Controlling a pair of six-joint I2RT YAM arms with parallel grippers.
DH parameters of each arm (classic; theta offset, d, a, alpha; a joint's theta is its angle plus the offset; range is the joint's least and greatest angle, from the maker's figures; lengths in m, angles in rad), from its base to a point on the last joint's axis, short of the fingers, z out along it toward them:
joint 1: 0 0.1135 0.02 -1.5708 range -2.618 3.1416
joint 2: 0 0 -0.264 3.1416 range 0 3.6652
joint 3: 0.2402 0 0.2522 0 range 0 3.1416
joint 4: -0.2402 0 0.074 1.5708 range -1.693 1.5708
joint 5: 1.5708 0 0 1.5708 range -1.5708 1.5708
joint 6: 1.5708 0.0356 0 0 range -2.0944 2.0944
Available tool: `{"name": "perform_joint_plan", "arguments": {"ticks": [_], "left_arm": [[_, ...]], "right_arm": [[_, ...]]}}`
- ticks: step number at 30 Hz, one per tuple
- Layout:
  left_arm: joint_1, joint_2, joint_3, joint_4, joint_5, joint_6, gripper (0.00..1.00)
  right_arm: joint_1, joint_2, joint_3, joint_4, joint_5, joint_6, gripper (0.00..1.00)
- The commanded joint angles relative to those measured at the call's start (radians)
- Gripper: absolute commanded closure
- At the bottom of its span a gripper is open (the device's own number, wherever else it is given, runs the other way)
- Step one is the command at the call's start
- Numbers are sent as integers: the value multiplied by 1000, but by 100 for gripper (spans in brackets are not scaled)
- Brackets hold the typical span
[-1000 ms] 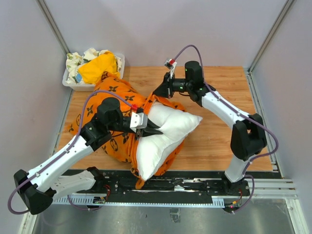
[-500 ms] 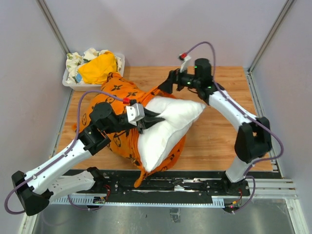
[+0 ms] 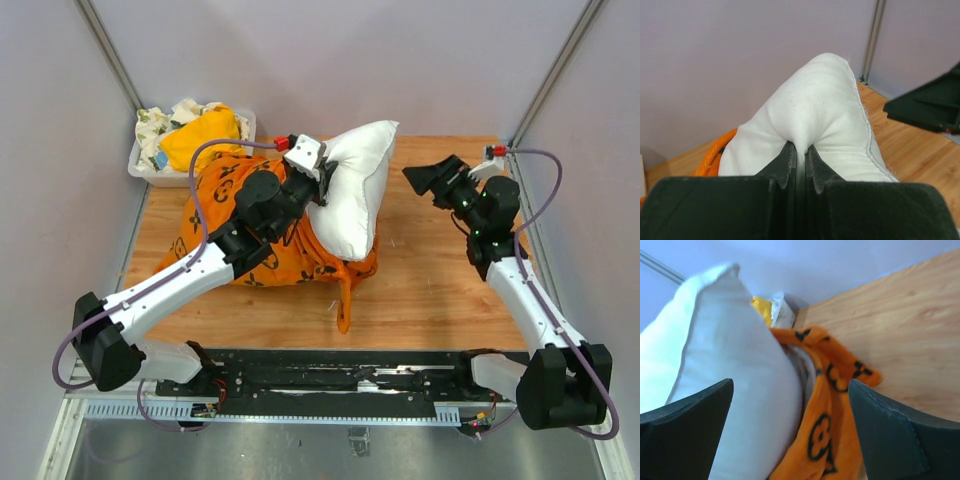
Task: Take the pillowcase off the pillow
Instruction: Remove the pillow from the pillowcase.
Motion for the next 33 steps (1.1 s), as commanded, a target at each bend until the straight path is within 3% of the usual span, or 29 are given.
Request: {"name": "perform_joint_plan", "arguments": {"ticks": [1,7,13,22,27,33], "left_arm": [[15,6,58,136,-223,2,100],[15,11,83,129,-186,-23,100],[15,4,53,115,-200,-44,100],[15,45,-32,105,-273,-68,100],[15,107,-77,109,-305,-99,100],[3,182,-147,189,-190,-193,100]], "right_arm": [[86,-31,-118,229,17,225,2],[167,39,-182,509,19,344,2],[220,159,-147,757,-43,492,1],[340,212,-133,905,-3,507,2],[375,164,-111,858,16,458,2],[434,116,-35,586,60,291,2]]}}
